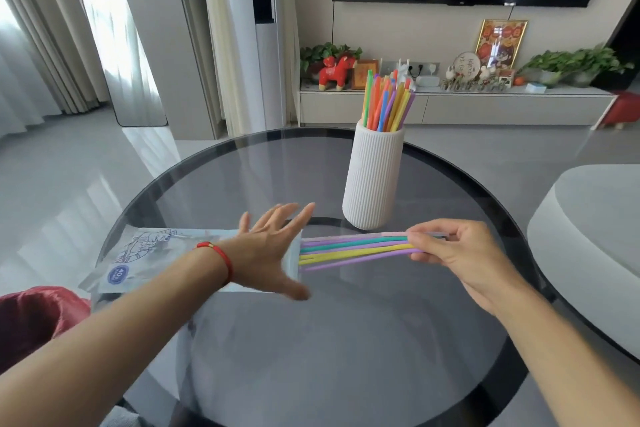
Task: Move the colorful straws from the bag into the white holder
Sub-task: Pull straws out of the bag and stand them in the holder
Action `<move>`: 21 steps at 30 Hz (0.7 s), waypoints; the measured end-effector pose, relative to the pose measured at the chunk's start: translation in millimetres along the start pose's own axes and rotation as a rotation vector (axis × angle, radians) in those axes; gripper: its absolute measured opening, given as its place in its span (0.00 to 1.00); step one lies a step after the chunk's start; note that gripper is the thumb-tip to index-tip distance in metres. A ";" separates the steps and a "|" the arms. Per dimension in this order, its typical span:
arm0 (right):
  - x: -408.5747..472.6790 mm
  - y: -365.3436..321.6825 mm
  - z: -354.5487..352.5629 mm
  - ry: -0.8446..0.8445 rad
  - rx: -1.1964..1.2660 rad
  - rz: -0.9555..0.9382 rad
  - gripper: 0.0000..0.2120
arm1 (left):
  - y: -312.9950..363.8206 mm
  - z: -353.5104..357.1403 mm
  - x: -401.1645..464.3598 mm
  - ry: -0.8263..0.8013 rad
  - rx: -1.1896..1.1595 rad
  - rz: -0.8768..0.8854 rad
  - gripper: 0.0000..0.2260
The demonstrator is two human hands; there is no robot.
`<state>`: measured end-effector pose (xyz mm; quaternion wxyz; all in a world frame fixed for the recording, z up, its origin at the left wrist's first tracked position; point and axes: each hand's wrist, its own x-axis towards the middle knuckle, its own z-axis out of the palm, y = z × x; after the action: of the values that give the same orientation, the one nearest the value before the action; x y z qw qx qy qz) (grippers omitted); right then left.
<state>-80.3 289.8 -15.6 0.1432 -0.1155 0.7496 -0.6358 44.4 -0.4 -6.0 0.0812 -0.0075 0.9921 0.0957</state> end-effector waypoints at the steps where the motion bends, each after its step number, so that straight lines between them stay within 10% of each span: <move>1: -1.9 -1.7 -4.5 -0.008 -0.005 -0.011 0.03 | 14.7 2.7 6.3 0.094 -0.007 0.063 0.52; 8: -11.3 -13.2 -35.9 -0.166 0.434 0.058 0.18 | 70.8 43.4 41.5 0.427 -0.146 0.078 0.08; 13: -23.7 -14.5 -13.1 -0.311 0.284 0.037 0.40 | 94.0 38.6 50.4 0.556 -0.425 0.080 0.11; 16: -20.9 -11.0 40.5 -0.103 -0.010 -0.183 0.18 | 109.4 38.4 50.2 0.558 -0.537 0.181 0.01; 21: -2.4 -23.0 54.8 0.248 -0.267 -0.324 0.15 | 86.8 36.8 31.1 0.364 -0.512 0.115 0.29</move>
<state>-58.5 236.4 -0.9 -0.0701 -0.1733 0.8104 -0.5552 17.0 91.8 -30.3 -0.1075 0.0114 0.9328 0.3438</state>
